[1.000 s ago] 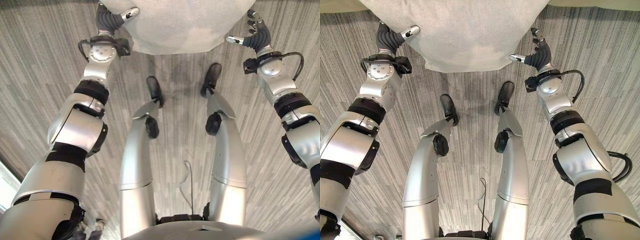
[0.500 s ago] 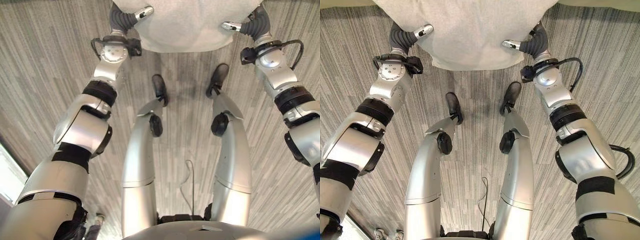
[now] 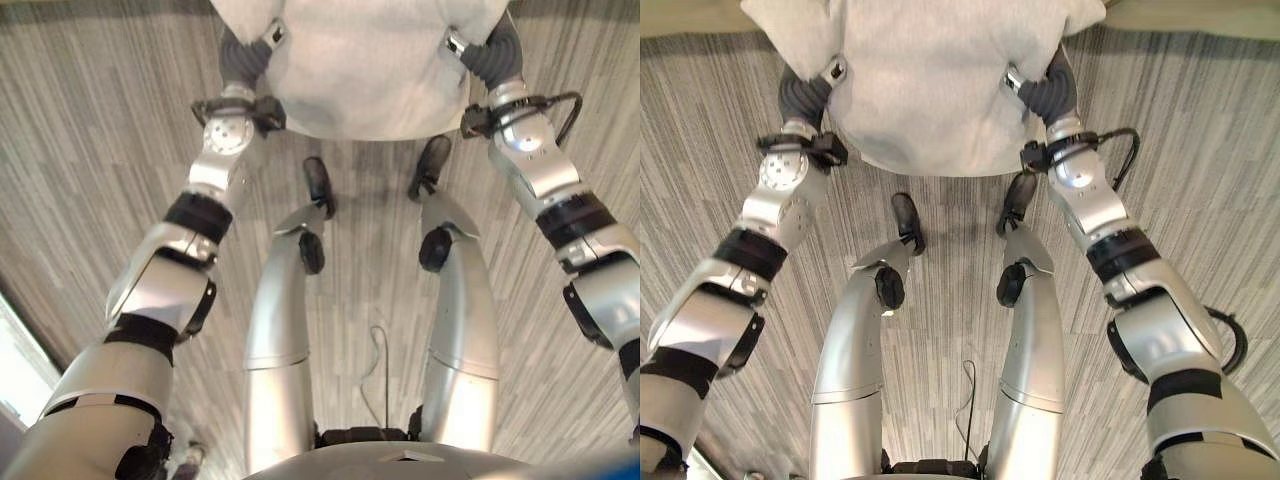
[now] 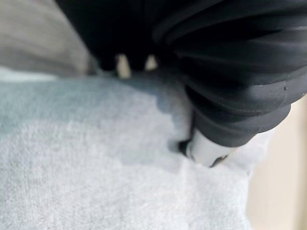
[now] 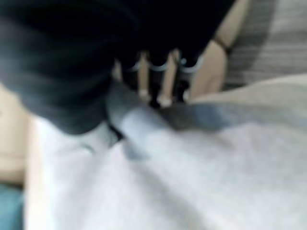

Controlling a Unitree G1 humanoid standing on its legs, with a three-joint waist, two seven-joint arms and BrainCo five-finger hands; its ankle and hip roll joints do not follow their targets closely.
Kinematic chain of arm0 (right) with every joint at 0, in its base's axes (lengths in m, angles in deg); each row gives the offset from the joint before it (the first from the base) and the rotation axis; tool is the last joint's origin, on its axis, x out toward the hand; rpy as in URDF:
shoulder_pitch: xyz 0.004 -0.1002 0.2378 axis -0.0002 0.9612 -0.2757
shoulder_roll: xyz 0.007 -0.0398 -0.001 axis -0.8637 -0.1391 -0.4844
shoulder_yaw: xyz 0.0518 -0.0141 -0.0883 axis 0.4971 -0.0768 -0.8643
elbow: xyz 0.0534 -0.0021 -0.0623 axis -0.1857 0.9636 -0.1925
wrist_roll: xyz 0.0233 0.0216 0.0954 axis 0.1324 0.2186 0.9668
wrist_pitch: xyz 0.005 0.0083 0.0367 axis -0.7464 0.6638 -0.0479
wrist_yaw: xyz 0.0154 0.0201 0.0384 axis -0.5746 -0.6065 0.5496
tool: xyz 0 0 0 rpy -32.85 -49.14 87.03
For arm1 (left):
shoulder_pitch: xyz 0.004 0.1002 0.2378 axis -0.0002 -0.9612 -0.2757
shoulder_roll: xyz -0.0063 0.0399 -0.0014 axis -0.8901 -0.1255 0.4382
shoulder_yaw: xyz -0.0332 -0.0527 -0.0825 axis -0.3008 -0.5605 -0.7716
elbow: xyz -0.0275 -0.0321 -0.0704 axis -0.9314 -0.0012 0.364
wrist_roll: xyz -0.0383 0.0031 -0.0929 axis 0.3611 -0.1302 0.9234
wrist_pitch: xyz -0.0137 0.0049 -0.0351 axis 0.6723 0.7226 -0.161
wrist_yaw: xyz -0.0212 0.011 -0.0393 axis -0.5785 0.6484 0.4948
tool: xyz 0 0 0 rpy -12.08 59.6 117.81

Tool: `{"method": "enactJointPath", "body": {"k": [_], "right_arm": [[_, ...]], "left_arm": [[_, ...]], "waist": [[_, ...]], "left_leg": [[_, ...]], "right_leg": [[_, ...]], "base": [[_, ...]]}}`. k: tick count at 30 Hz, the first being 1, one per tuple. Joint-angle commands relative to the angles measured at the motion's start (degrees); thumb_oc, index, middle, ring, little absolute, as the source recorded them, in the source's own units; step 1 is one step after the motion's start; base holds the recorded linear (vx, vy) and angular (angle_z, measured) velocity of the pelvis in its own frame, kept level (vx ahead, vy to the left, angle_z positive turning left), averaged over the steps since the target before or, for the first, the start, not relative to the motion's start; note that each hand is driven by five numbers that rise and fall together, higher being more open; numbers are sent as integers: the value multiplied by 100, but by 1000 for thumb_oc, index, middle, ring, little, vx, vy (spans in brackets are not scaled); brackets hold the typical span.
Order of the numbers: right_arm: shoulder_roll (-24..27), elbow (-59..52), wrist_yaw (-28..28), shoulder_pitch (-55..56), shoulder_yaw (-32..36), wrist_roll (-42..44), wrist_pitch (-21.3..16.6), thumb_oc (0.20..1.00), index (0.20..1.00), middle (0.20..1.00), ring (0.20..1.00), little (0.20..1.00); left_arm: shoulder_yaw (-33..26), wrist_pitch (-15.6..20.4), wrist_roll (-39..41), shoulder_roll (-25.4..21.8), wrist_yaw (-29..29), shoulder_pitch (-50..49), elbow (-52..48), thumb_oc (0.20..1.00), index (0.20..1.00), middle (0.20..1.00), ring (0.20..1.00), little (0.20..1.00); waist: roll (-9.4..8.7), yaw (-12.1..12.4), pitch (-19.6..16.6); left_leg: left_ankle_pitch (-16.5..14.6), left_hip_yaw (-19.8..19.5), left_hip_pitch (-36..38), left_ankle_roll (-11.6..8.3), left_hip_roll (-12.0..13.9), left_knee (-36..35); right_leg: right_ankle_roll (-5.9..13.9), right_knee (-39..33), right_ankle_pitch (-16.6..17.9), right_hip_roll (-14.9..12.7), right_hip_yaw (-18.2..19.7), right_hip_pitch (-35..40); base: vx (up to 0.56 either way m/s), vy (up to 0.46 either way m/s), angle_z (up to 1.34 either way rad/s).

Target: Pick up all the scattered cushions and arrange them neatly on the sofa.

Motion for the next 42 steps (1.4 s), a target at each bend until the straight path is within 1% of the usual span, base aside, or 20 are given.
{"method": "enactJointPath", "body": {"k": [1,6,12,14,15,16,17,18,21,22,25,30,31,33,34,35,36,37,40,42], "right_arm": [[-474,-1185,435,-2,-14,-503,-830,200,200,200,200,200],[-402,-1840,591,1263,622,-568,-940,200,200,200,200,200],[-596,-2476,875,2744,1018,-585,-950,200,200,200,200,200],[-614,-2681,896,3198,1162,-695,-954,200,200,200,200,200],[-688,-2825,957,3422,1239,-669,-973,200,200,200,200,200],[-687,-2908,971,3589,1253,-771,-946,200,200,200,200,200],[-777,-3015,1062,3932,1286,-813,-908,200,200,200,200,200],[-778,-3020,1063,3941,1288,-814,-906,200,200,200,200,200],[-811,-3235,1229,4442,1305,-815,-869,200,200,200,200,200],[-811,-3235,1229,4442,1305,-815,-869,200,200,200,200,200],[-788,-3399,1401,4935,1270,-1029,-788,200,200,200,200,200],[-743,-3434,1494,5293,1351,-1161,-760,200,200,200,200,200],[-785,-3422,1523,5472,1410,-1186,-725,200,200,200,200,200],[-825,-3404,1577,5568,1418,-1192,-720,200,200,200,200,200],[-828,-3404,1578,5579,1418,-1193,-721,200,200,200,200,200],[-873,-3372,1588,5566,1397,-1183,-706,200,200,200,200,200],[-891,-3349,1588,5554,1384,-1204,-705,200,200,200,200,200],[-877,-3331,1560,5614,1415,-1289,-672,200,200,200,200,200],[-905,-3344,1613,5640,1425,-1281,-583,200,200,200,200,200],[-825,-3445,1640,5744,1456,-1223,-583,200,200,200,200,200]], "left_arm": [[108,794,-266,723,-685,-236,-1150,200,200,200,200,200],[-182,865,-443,687,-982,-1515,-1977,200,200,200,200,200],[-376,881,-274,956,-1361,-2940,-2634,200,200,200,200,200],[-273,840,-349,886,-1550,-3331,-2891,200,200,200,200,200],[-221,813,-404,892,-1647,-3567,-3096,200,200,200,200,200],[-200,782,-414,900,-1692,-3727,-3190,200,200,200,200,200],[-141,754,-479,906,-1792,-4066,-3324,200,200,200,200,200],[-139,752,-480,904,-1791,-4073,-3329,200,200,200,200,200],[-131,711,-360,950,-1938,-4533,-3544,200,200,200,200,200],[-131,711,-360,950,-1938,-4533,-3545,200,200,200,200,200],[-182,654,-386,904,-2052,-4925,-3637,200,200,200,200,200],[-237,666,-365,934,-2082,-5207,-3597,200,200,200,200,200],[-327,642,-347,948,-2082,-5350,-3562,200,200,200,200,200],[-447,626,-368,911,-2099,-5444,-3633,200,200,200,200,200],[-444,623,-370,908,-2099,-5457,-3641,200,200,200,200,200],[-503,604,-367,903,-2125,-5490,-3638,200,200,200,200,200],[-513,601,-367,891,-2148,-5479,-3596,200,200,200,200,200],[-484,597,-391,943,-2177,-5416,-3419,200,200,200,200,200],[-543,571,-408,1054,-2195,-5480,-3331,200,200,200,200,200],[-520,516,-385,1079,-2340,-5490,-3195,200,200,200,200,200]], "waist": [[325,-39,-763],[264,-24,-860],[139,-17,-1039],[136,-56,-1070],[135,-66,-1052],[132,-75,-1067],[121,-105,-1107],[121,-104,-1089],[120,-175,-1218],[120,-175,-1214],[126,-246,-1429],[110,-286,-1529],[113,-218,-1564],[149,-52,-1665],[154,-65,-1662],[173,-11,-1679],[174,-60,-1709],[71,-207,-1845],[50,-159,-2002],[-63,-261,-2049]], "left_leg": [[503,-627,139,-347,-127,-1025],[585,-622,1152,-442,-146,-1619],[656,-583,2751,-516,-244,-2265],[664,-568,3451,-518,-290,-2515],[826,-488,3734,-471,-328,-2683],[839,-482,4017,-481,-347,-2755],[824,-459,4621,-488,-389,-2974],[828,-461,4654,-489,-389,-2988],[821,-333,5459,-503,-453,-3357],[822,-334,5464,-503,-453,-3359],[722,-154,6162,-471,-507,-3610],[567,157,6794,-428,-509,-3802],[502,383,7098,-441,-469,-3901],[408,549,7345,-501,-399,-4030],[404,535,7370,-502,-400,-4046],[368,643,7492,-517,-372,-4080],[385,640,7565,-524,-345,-4100],[450,678,7561,-511,-342,-4052],[389,770,7616,-600,-277,-3944],[328,930,7450,-850,10,-3147]], "right_leg": [[568,472,-692,126,-130,344],[598,-16,-660,85,-223,1324],[644,-745,-554,78,-417,2868],[673,-971,-539,89,-477,3521],[627,-1151,-358,88,-563,3812],[637,-1258,-345,90,-599,4138],[673,-1505,-337,135,-670,4732],[674,-1519,-333,138,-674,4766],[761,-1861,-266,209,-718,5514],[761,-1863,-265,209,-718,5519],[881,-2142,-198,240,-743,6143],[1030,-2179,-118,227,-754,6502],[1116,-2143,-54,151,-1069,6623],[1237,-2039,-21,-57,-1863,6738],[1250,-2029,-32,-61,-1884,6762],[1302,-1917,-21,-183,-2324,6836],[1296,-1937,-43,-181,-2303,6875],[1117,-2283,-63,119,-1868,6968],[1016,-2620,-74,215,-1955,7206],[841,-2953,-262,402,-1936,7518]], "base": [[0,0,0],[1,-9,1],[52,-14,0],[64,26,0],[28,33,1],[73,44,-1],[121,24,-1],[129,39,0],[95,32,-6],[88,37,-11],[111,54,-10],[92,58,-37],[84,45,-72],[109,22,-97],[97,-4,-132],[46,-49,-97],[54,-175,-52],[36,-166,-22],[90,-185,0],[83,-266,-5]]}}
